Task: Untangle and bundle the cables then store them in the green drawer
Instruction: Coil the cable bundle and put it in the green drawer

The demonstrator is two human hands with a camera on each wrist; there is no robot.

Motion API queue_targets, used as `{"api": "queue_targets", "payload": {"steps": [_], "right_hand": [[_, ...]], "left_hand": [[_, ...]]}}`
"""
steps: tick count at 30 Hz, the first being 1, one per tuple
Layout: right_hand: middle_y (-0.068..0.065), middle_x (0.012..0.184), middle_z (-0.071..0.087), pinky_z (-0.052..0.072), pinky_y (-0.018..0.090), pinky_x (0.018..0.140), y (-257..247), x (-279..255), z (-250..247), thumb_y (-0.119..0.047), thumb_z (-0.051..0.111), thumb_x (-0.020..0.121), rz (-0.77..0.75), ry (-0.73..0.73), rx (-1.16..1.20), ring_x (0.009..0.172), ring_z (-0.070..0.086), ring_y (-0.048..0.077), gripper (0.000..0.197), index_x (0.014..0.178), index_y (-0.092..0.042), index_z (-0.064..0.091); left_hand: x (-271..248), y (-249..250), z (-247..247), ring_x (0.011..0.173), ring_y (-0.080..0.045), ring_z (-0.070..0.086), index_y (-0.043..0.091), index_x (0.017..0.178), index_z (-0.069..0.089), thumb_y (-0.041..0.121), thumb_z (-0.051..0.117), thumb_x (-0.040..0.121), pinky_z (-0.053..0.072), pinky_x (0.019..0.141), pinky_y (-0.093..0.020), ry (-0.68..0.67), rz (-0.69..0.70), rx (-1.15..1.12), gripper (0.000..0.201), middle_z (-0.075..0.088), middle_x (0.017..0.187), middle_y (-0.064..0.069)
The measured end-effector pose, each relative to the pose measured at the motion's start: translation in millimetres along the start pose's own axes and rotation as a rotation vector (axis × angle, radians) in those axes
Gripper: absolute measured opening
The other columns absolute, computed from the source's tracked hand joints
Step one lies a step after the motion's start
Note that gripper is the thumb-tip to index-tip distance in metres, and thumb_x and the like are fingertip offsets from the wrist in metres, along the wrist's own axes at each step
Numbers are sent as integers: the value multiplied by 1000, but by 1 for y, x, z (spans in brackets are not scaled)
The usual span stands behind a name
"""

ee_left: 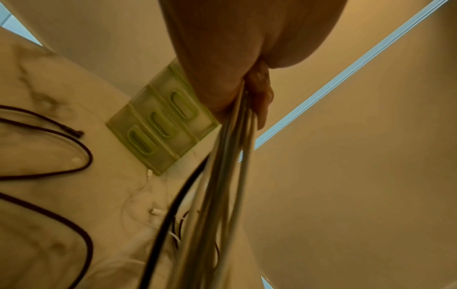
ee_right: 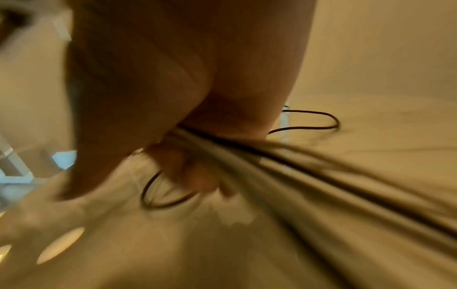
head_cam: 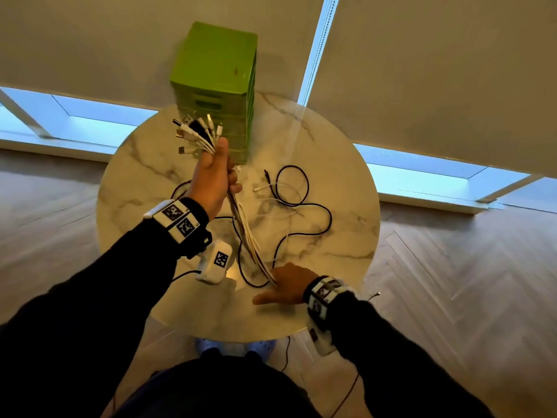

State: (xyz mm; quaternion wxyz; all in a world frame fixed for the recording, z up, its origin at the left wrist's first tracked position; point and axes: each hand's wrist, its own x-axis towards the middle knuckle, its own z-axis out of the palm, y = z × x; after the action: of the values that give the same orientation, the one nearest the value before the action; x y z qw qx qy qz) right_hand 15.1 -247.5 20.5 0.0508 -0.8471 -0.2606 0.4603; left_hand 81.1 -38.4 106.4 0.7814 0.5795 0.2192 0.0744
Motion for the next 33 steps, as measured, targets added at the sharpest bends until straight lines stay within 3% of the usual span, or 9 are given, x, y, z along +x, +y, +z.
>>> {"api": "queue_targets", "payload": {"steps": [2,7,10,12,15,19,23,26,33], "right_hand": [[4,120,64,49,42,94,14,-2,-22,-77,60,78,-68,-71,155,108,60,29,72,124,-22,57],[8,121,63,43,43,104,45,18,-87,-58,28,103,-43,159,336,115,58,30,58,122,-13,60],[12,99,60,40,36,79,59,48,-110,-54,38,103,82,216,154,100,60,34,47,95,-11,53],[16,106,60,35,34,74,65,70,-114,-42,45,104,107,251,112,103,60,36,34,110,-9,48],[19,130,56,44,38,86,65,92,-115,-34,49,103,20,362,150,115,57,37,48,145,-13,36],[16,123,52,48,46,90,53,116,-107,-45,45,101,-59,400,-116,109,55,39,42,131,-16,51],[12,125,55,39,45,94,43,122,-112,-45,46,101,-135,266,-373,116,52,35,37,118,-14,59],[9,122,61,37,44,98,47,122,-123,-43,50,98,-31,86,-449,116,55,30,26,104,-20,60],[15,118,63,46,40,88,16,141,-131,-40,43,100,-40,182,-170,108,59,34,35,110,-10,58]], "left_hand": [[5,1,-7,51,-7,26,23,81,35,44,42,107,30,45,-22,-2,-23,-9,34,26,67,6],[11,-5,-9,51,-8,23,25,77,33,40,40,109,26,48,-24,-68,-37,-4,35,24,65,6],[8,-14,-4,52,-9,23,25,79,33,37,40,109,25,49,-25,-103,-66,27,33,26,65,6],[7,-20,-2,55,-11,21,24,80,31,36,40,109,22,51,-27,-129,-89,60,33,25,65,5],[7,-28,-3,63,-20,13,24,78,30,37,41,109,16,56,-34,-137,-128,66,34,18,70,-1],[11,-36,-14,60,-16,18,22,77,31,36,42,108,23,52,-29,-93,-161,82,36,26,63,6],[17,-45,-32,58,-13,21,22,76,34,38,43,108,26,50,-27,-44,-195,82,36,26,65,5],[20,-52,-42,55,-11,24,22,79,38,40,44,107,31,48,-24,-36,-210,83,34,27,65,5],[21,-58,-52,51,-9,28,21,75,35,37,44,108,33,46,-23,-14,-232,84,38,31,60,9]]}}
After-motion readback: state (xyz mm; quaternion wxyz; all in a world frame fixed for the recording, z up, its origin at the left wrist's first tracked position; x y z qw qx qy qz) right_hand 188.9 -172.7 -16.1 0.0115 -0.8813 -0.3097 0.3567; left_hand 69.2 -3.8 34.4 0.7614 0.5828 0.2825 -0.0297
